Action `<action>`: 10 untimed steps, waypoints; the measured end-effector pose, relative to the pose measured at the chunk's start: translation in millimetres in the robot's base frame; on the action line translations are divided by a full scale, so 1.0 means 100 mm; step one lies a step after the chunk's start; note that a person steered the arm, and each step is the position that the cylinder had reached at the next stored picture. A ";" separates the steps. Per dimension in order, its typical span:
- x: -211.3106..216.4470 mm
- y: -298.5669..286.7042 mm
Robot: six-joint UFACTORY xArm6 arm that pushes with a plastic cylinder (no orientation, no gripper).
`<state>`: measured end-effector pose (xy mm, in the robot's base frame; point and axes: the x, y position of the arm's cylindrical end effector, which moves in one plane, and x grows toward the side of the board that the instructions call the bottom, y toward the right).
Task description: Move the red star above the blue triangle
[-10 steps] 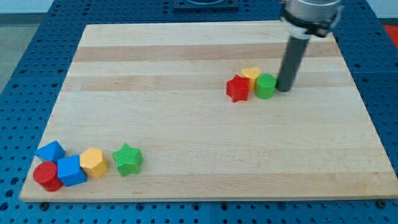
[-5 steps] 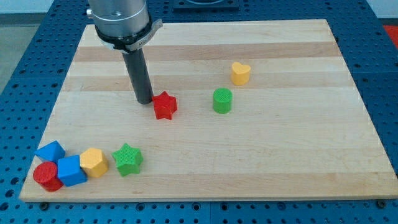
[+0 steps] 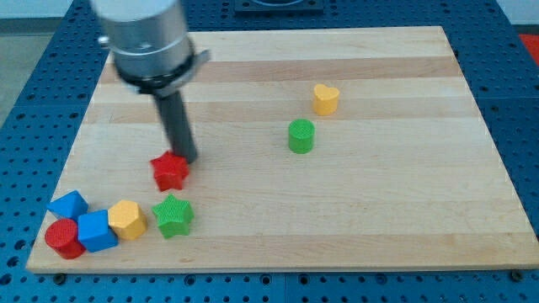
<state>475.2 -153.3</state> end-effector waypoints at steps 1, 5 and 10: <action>0.00 0.01; 0.39 -0.10; 0.02 -0.70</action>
<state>476.9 -223.4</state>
